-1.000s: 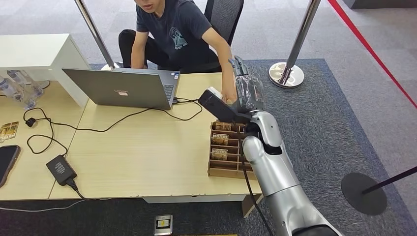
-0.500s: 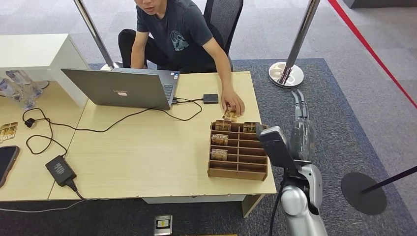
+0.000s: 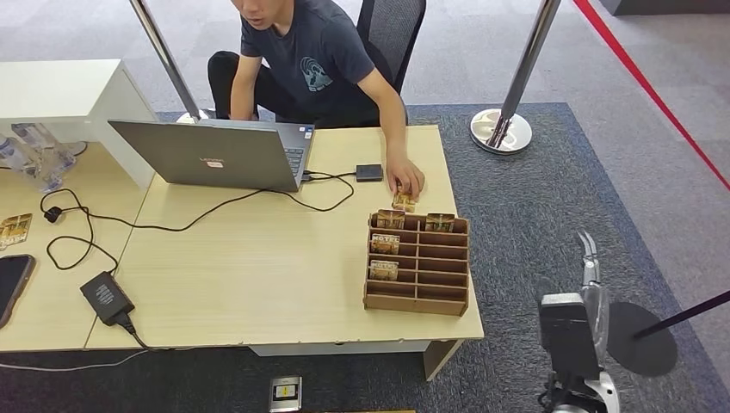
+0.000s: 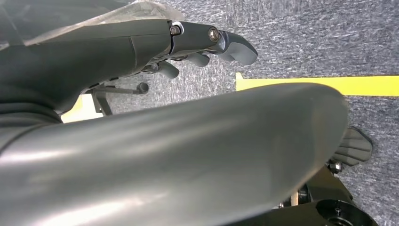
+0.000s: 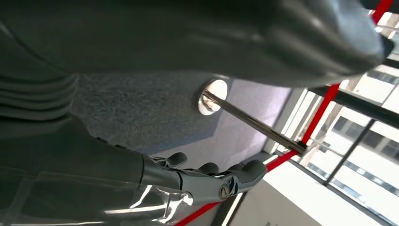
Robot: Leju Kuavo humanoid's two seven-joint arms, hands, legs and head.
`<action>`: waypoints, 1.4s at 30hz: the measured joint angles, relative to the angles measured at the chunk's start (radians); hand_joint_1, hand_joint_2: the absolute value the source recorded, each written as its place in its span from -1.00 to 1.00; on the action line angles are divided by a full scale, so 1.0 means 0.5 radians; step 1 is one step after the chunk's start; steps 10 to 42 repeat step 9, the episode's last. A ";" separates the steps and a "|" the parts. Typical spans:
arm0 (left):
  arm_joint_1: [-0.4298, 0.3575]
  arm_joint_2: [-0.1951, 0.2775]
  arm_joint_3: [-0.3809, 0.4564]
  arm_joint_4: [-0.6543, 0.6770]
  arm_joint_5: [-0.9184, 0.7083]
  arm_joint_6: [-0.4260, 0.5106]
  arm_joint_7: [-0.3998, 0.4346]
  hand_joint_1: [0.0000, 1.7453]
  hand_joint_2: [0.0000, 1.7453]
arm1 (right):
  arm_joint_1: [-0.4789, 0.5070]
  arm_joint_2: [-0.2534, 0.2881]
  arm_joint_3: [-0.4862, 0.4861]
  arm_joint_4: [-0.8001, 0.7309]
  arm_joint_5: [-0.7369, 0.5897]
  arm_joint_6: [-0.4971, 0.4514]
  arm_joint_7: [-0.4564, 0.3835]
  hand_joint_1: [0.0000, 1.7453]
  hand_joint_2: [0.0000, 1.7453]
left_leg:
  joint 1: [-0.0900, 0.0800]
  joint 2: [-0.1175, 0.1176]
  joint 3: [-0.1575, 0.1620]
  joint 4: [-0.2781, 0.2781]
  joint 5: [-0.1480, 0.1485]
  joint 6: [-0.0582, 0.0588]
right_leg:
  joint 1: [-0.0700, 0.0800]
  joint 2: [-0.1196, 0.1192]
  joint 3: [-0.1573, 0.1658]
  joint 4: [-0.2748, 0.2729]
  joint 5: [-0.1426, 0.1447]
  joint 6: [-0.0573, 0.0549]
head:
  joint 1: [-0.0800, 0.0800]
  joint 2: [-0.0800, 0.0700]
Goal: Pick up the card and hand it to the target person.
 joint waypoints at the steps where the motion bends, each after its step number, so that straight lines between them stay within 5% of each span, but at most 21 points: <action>1: 0.000 -0.001 0.003 0.000 0.003 0.003 0.006 -1.00 -1.00 | 0.014 0.019 -0.051 0.005 -0.034 0.046 -0.006 -1.00 -1.00 | 0.000 0.000 0.000 0.000 0.000 0.000 | 0.000 0.000 0.000 0.000 0.000 0.000 | 0.000 0.000; 9: -0.001 -0.015 0.031 0.000 0.025 0.024 0.026 -1.00 -1.00 | -0.021 0.161 -0.525 0.355 -0.124 0.294 -0.065 -1.00 -1.00 | 0.000 0.000 0.001 0.000 0.000 0.000 | 0.000 0.000 0.002 0.000 0.000 0.000 | 0.000 0.000; 42: -0.001 -0.015 0.031 0.000 0.025 0.024 0.026 -1.00 -1.00 | -0.021 0.161 -0.525 0.355 -0.124 0.294 -0.065 -1.00 -1.00 | 0.000 0.000 0.001 0.000 0.000 0.000 | 0.000 0.000 0.002 0.000 0.000 0.000 | 0.000 0.000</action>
